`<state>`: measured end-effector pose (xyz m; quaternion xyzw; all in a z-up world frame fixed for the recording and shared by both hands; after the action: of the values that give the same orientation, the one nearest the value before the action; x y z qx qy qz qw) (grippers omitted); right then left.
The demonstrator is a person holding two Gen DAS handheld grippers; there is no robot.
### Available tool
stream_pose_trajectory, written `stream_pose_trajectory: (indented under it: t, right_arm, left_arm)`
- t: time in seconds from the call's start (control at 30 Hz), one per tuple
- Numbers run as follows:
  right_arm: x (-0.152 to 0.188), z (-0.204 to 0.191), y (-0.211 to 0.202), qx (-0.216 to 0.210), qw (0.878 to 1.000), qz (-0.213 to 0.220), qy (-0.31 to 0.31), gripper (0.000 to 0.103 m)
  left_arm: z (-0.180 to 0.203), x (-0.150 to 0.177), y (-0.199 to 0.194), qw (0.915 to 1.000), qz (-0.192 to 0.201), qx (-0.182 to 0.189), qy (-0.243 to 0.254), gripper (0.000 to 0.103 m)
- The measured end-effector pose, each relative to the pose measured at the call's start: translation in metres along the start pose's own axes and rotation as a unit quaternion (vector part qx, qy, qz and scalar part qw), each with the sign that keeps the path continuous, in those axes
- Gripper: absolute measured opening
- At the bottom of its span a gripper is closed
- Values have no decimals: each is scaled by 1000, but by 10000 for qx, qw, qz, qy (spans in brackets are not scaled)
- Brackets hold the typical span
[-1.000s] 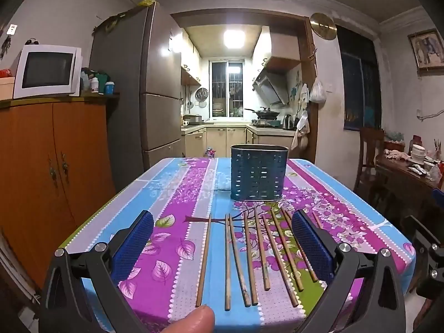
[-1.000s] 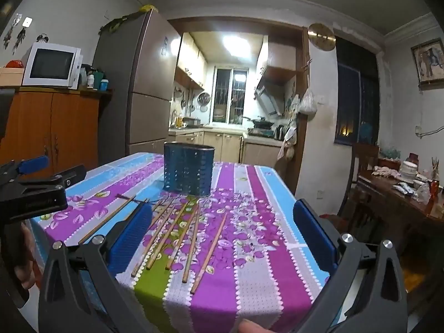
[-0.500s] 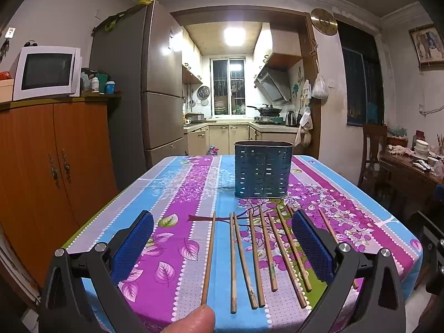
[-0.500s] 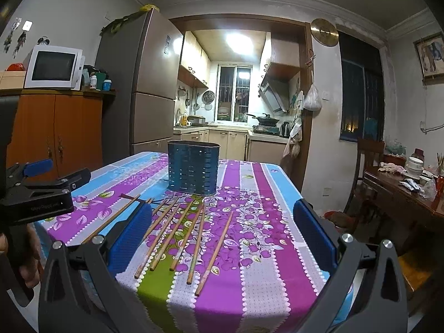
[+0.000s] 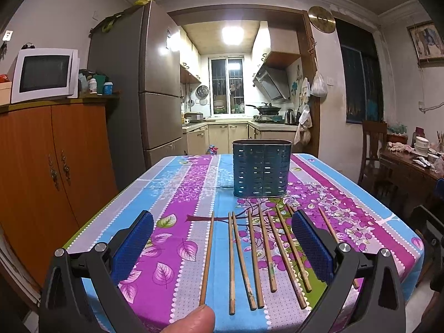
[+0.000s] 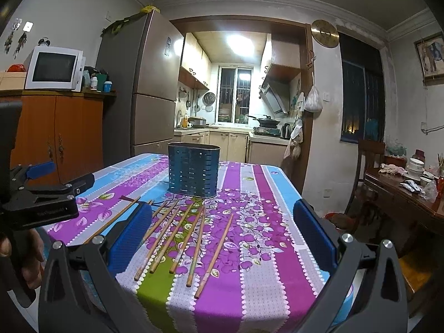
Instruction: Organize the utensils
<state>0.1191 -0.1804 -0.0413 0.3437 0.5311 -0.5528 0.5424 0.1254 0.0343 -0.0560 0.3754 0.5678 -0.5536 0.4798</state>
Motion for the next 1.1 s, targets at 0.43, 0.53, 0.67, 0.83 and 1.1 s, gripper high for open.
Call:
stream_pose_trajectory:
  t: [0.43,0.53,0.67,0.83,1.1]
  right_arm:
    - [-5,2,-1,16,10000,73,16,98]
    - [-4,2,-1,10,10000,60,18,98]
    - [-1,1,-1,-7,10000,49,21,98]
    - [12,-3,2,-207,9998,-64,42,98]
    - [15,-15,9,-367,9993,-96,67,98]
  left_arm:
    - [5,0,1,10000,20,-17,56,100]
    - [6,1,2,10000,-1,-6,77,100]
    - [7,1,2,10000,-25,0,78,100]
    - [-12,6,9,10000,-60,33,-47,100]
    - [-20,7,16,9998,-94,-142,78,100]
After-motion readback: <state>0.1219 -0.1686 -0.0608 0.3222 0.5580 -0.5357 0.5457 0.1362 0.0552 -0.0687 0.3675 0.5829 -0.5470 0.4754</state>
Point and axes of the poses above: each gripper's, at about its wrist camera, not at the fingertips, and y roughly the way its jaws point, z to its right, x to its underside, the point moved 7 cm from there along y, roughly the way its jaws point, and after that the axes turned 7 degrees about -y, right-handed, at the moved point
